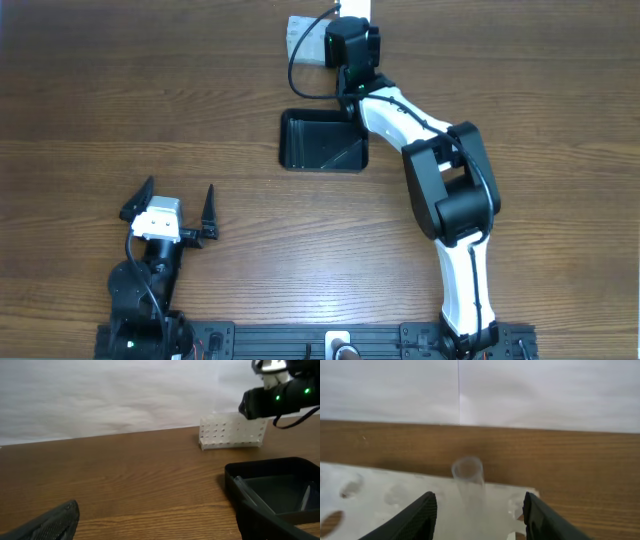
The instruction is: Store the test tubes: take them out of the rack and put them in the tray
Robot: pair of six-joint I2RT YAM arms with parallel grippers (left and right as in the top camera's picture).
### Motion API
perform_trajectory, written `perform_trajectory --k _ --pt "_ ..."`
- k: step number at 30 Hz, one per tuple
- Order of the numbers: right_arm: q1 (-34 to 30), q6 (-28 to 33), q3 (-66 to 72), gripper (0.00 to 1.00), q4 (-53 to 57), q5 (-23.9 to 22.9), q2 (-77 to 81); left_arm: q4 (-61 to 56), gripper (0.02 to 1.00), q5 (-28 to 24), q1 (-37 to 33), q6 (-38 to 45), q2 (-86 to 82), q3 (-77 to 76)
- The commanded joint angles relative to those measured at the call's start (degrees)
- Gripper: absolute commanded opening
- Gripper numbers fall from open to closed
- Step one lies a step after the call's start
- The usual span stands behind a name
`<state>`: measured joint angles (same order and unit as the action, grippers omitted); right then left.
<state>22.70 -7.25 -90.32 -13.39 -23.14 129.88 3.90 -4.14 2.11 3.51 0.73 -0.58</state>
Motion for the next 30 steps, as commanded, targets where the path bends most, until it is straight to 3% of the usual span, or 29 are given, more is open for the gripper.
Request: perform_trajectory --k 1,30 --pt "-0.8 0.5 -0.9 0.553 -1.0 -0.7 1.1 0.2 1.000 -0.8 -0.4 0.7 -0.4 0.2" --pt "-1.0 0.7 -0.9 0.529 -8.0 -1.4 2.6 0.2 1.000 -0.7 -0.4 0.7 -0.4 0.2"
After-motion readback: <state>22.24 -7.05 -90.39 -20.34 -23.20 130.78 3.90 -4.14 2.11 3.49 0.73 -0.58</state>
